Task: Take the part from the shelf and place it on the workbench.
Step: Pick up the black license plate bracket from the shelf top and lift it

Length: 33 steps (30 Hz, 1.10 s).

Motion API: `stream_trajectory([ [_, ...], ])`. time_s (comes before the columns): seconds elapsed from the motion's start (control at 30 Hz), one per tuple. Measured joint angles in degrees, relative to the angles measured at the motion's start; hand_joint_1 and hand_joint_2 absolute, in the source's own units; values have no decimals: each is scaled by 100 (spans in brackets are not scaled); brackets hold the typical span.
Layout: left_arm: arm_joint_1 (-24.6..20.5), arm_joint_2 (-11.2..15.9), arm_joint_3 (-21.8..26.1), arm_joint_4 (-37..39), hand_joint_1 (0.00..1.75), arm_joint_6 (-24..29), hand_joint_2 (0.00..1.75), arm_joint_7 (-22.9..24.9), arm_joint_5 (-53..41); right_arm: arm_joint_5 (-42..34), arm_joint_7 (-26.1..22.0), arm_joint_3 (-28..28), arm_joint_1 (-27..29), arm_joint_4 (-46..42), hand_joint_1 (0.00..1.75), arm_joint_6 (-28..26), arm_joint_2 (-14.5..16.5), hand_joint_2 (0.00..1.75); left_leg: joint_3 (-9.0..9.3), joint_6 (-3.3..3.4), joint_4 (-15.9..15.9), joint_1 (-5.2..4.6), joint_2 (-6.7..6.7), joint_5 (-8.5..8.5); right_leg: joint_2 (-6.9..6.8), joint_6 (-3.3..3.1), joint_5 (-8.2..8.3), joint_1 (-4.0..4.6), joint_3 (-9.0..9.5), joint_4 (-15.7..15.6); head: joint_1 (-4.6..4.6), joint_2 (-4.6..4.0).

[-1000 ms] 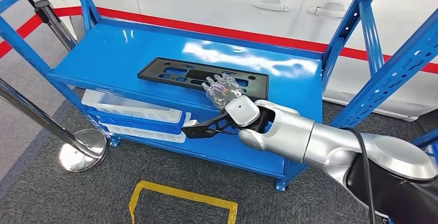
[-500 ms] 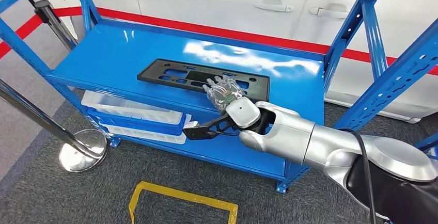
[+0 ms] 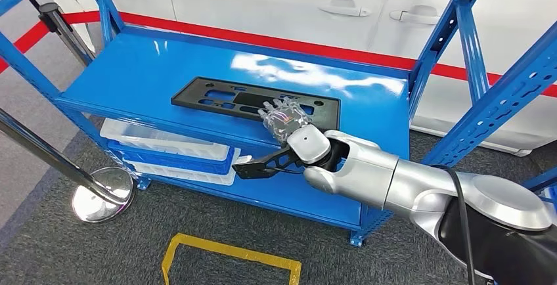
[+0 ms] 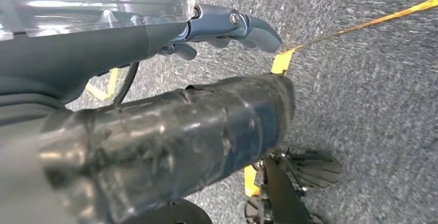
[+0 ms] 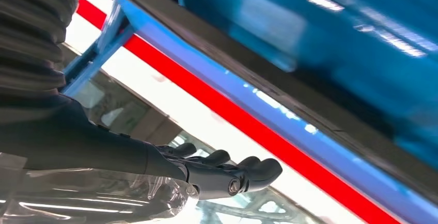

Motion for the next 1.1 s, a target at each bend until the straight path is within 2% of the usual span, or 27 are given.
stream_trajectory([
  [0.07, 6, -1, 0, 0, 0, 1, 0, 0, -2, 3, -1, 0, 0, 3, 0, -2, -3, 175, 34, 61, -38, 26, 7, 15, -6, 61, -56, 1, -15, 52, 4, 0],
  [0.13, 10, -2, -1, 0, 0, 2, 0, 0, -4, 7, -1, 0, -3, 8, 0, -2, -13, 87, 72, 127, -81, 51, 16, 26, -14, 107, -298, -1, -200, 459, 19, 0],
  [0.2, 6, -1, -2, 0, 0, 5, 0, 0, -5, 9, -1, 0, 20, 14, 0, -2, -29, 0, 77, 167, -81, 45, 18, 14, -18, 129, -621, -13, -571, 1195, 28, 0],
  [0.23, 6, 2, -2, 0, 0, 8, 0, 0, -6, 9, -1, 0, 41, 17, 0, -1, -36, 0, 80, 175, -78, 43, 16, 8, -20, 135, -689, -20, -724, 1471, 28, 0],
  [0.27, 6, 4, -2, 0, 0, 10, 0, 0, -6, 9, -1, 0, 58, 20, 0, -1, -40, 0, 84, 178, -74, 42, 12, -1, -23, 136, -656, -26, -795, 1570, 29, 0],
  [0.3, 6, 5, -3, 0, 0, 13, 0, 0, -6, 10, -1, 0, 67, 22, 0, -1, -42, 44, 93, 175, -66, 41, 7, -12, -26, 131, -512, -29, -752, 1439, 30, 0],
  [0.37, 11, 2, -4, 0, 0, 13, 0, 0, -6, 11, -1, 0, 63, 26, 0, -2, -46, 131, 115, 149, -41, 41, -4, -48, -28, 93, -116, -25, -431, 728, 31, 0],
  [0.4, 13, -2, -4, 0, 0, 12, 0, 0, -7, 11, -1, 0, 56, 27, 0, -3, -49, 175, 113, 128, -16, 31, -8, -69, -27, 70, 8, -12, -262, 378, 29, 0],
  [0.47, 12, -6, -4, 0, 0, 11, 0, 0, -7, 14, -1, -1, 50, 28, 0, -2, -52, 175, 95, 79, 9, 15, -9, -89, -19, 36, 57, 9, -108, 59, 24, 0],
  [0.53, 8, -4, -4, 0, 0, 10, 0, 0, -7, 26, 2, -2, 50, 31, 0, 1, -58, 175, 88, 27, 6, 17, -7, -98, -10, 4, 57, 9, -91, 29, 23, 0],
  [0.6, 11, 0, -4, 0, 0, 10, 0, -1, -6, 43, 5, -3, 40, 34, 0, 1, -65, 175, 35, -35, 156, 28, 3, -215, -10, -48, 70, -15, -51, -19, 8, 0],
  [0.63, 11, 2, -5, 0, 0, 8, 0, -2, -6, 49, 5, -4, 34, 34, 0, 1, -66, 175, -69, -65, 386, 35, 7, -347, -13, -74, 74, -31, -30, -41, -3, 0],
  [0.7, 9, 0, -8, 0, 0, 2, 0, -7, -6, 55, 6, -4, 37, 36, 0, 2, -66, 175, -418, -113, 1099, 48, 12, -664, -20, -107, 65, -31, -15, -44, -25, 0],
  [0.73, 9, 0, -11, 0, 0, -2, 0, -11, -6, 58, 7, -4, 46, 37, 0, 3, -66, 175, -592, -129, 1419, 53, 12, -757, -21, -114, 59, -29, -13, -39, -25, 0],
  [0.77, 11, 0, -14, 0, 0, -4, 0, -14, -5, 61, 7, -4, 55, 38, 0, 5, -66, 175, -690, -140, 1572, 55, 13, -748, -20, -118, 50, -27, -9, -34, -26, 0],
  [0.8, 14, 0, -16, 0, 0, -5, 0, -17, -5, 63, 9, -4, 60, 39, 0, 8, -66, 175, -683, -143, 1507, 56, 13, -630, -16, -116, 39, -28, -2, -25, -26, 0],
  [0.83, 17, 1, -17, 0, 0, -5, 0, -19, -4, 64, 10, -4, 63, 39, 0, 9, -66, 175, -567, -137, 1226, 57, 14, -424, -9, -111, 23, -29, 12, -16, -27, 0],
  [0.87, 17, 2, -17, 0, 0, -5, 0, -20, -3, 67, 11, -4, 62, 39, 0, 10, -66, 175, -389, -122, 822, 58, 16, -214, -4, -99, 5, -30, 29, -8, -27, 0],
  [0.9, 14, 4, -18, 0, 0, -5, 0, -21, -3, 71, 12, -4, 60, 39, 0, 10, -66, 175, -208, -102, 447, 47, 18, -71, 2, -79, -14, -21, 39, 0, -27, 0],
  [0.93, 11, 5, -19, 0, 0, -5, 0, -22, -2, 75, 12, -4, 58, 39, 0, 10, -67, 175, -79, -74, 181, 35, 15, 3, 4, -55, -26, -14, 41, 5, -26, 0],
  [0.97, 6, 7, -21, 0, 0, -5, 0, -25, -2, 79, 12, -4, 59, 40, 0, 10, -67, 175, -16, -48, 50, 21, 11, 7, 5, -29, -32, -7, 39, 5, -23, 0],
  [1.03, 3, 6, -23, 0, 0, -5, 0, -28, 2, 81, 12, -4, 61, 41, 0, 8, -68, 175, 4, 13, 13, 10, 0, -9, 4, 29, -32, -3, 40, -8, -19, 0],
  [1.1, 8, 0, -24, 0, 0, -5, 0, -28, 5, 82, 11, -5, 61, 42, 0, 5, -71, 175, 40, 83, -35, 29, 5, 6, -2, 84, -114, -8, 8, 83, -9, 0],
])
